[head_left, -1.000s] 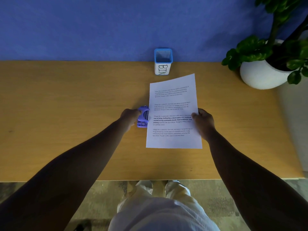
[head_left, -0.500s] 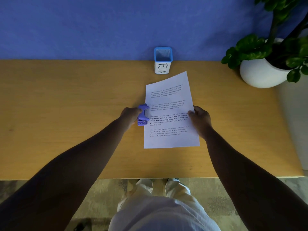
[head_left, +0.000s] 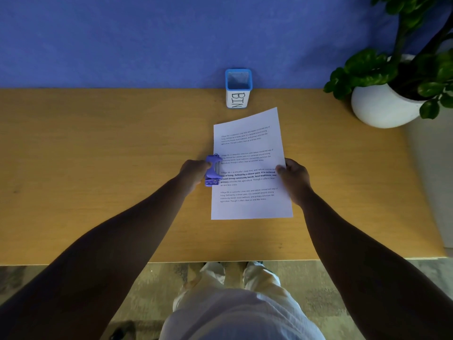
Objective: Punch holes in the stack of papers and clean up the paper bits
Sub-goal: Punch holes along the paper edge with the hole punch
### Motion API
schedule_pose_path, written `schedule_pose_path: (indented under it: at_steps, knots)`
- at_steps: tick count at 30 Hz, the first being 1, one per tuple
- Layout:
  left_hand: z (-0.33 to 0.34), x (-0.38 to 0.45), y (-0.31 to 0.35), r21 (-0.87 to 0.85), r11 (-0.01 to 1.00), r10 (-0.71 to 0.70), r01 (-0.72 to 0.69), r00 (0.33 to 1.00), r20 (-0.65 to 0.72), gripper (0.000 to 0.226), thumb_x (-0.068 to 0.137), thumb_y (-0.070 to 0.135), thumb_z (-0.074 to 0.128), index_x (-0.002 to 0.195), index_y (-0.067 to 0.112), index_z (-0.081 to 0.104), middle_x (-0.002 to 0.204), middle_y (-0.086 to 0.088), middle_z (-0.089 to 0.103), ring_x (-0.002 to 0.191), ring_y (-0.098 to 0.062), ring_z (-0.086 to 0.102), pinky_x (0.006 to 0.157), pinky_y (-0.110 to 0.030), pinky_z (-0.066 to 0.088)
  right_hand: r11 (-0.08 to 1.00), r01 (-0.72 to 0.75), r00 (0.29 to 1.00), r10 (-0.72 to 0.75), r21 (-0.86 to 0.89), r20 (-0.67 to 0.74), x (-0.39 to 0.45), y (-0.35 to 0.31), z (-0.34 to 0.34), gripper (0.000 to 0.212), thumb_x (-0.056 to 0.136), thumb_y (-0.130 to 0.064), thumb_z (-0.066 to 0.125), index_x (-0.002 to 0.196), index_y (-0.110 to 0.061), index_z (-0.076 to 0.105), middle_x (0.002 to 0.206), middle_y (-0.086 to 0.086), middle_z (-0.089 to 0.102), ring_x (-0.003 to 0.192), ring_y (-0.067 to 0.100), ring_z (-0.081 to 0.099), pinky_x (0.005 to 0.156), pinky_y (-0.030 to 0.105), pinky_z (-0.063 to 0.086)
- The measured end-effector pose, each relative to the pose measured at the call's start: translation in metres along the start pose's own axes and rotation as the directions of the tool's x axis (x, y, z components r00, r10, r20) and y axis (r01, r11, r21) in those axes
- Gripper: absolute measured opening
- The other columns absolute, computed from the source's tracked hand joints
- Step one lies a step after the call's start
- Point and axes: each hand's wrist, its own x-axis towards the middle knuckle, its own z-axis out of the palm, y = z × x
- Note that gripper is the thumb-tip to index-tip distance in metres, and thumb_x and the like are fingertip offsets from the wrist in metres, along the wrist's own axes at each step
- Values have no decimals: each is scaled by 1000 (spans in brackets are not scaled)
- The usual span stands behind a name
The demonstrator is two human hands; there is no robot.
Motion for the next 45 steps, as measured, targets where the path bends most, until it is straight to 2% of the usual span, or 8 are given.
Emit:
schedule_pose_path:
  at_steps: [5,9,13,16,27,32,38,45]
  knots:
    - [2,-1,-1,20,1000,14,-14,1000,-2,20,91,25,64,94,6,58,95,-9,58,86,-20,53,75,-32,42,1000,-10,1000,10,-14,2,-4,3,-4,25,92,-12,52,103,-25,71,86,-8,71,68,9,62,59,19,51]
    - [4,-1,-3,50,998,30,-30,1000,8,23,93,24,62,77,11,52,96,-9,56,87,-20,50,75,-34,40,1000,-19,1000,19,-3,13,-5,8,-6,24,93,-12,53,104,-23,70,90,-5,71,74,12,64,66,25,53]
    - [7,-3,-4,130,990,52,-53,999,16,20,93,25,60,88,6,56,92,-10,55,81,-21,49,71,-33,38,999,-24,1000,24,-23,11,-5,9,-8,24,93,-12,53,104,-24,70,84,-11,70,67,6,62,48,13,47]
    - [10,-7,-6,213,975,67,-66,998,4,22,92,27,59,87,5,57,83,-8,54,69,-20,45,65,-31,34,999,-25,1000,26,-39,17,-3,10,-9,24,92,-12,53,103,-25,70,84,-10,70,68,7,62,53,16,49]
    - [15,-6,-8,406,903,159,-138,987,-18,32,96,27,51,67,13,48,65,-2,46,62,-18,41,53,-30,29,997,-28,999,30,-78,22,9,22,-9,23,91,-15,53,102,-27,70,89,-6,72,76,15,64,67,26,53]
    - [15,0,-12,276,953,138,-122,990,-38,28,92,29,59,67,20,51,77,-1,56,75,-22,52,67,-30,45,996,-29,999,31,-86,20,16,29,-9,19,92,-17,57,101,-30,67,91,-5,71,82,19,65,77,33,55]
    - [16,-1,-15,259,958,136,-120,990,-44,26,88,32,59,67,16,55,67,-1,54,63,-19,47,61,-29,35,993,-4,1000,5,-116,10,24,33,-8,36,91,-24,63,127,-22,59,110,-4,70,94,17,66,83,34,56]
    - [16,-2,-18,151,979,145,-140,989,-24,23,90,34,60,70,21,62,79,-6,64,71,-22,54,69,-33,43,974,-9,987,-28,-225,-159,28,38,-8,36,93,-21,55,129,-26,60,99,-10,65,88,14,61,61,18,42]
